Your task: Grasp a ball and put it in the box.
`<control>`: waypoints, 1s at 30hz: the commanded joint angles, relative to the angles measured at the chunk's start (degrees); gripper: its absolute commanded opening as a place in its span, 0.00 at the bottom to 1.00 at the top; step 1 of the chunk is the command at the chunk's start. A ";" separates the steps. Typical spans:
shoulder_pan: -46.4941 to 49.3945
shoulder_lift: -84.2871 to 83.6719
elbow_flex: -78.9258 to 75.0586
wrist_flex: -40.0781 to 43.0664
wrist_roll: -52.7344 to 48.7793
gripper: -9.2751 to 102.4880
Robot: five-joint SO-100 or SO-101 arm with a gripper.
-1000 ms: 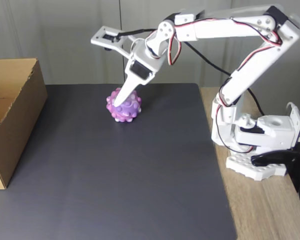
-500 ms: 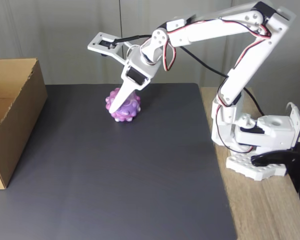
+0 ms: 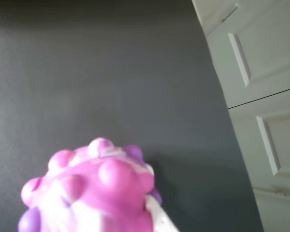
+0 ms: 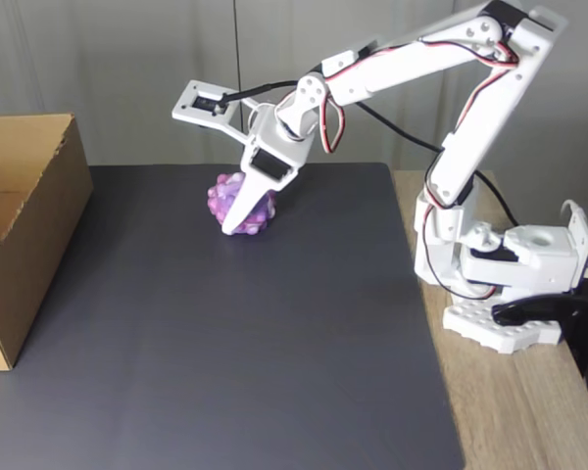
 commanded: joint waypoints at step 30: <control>-1.32 6.77 -0.70 1.23 -1.58 0.19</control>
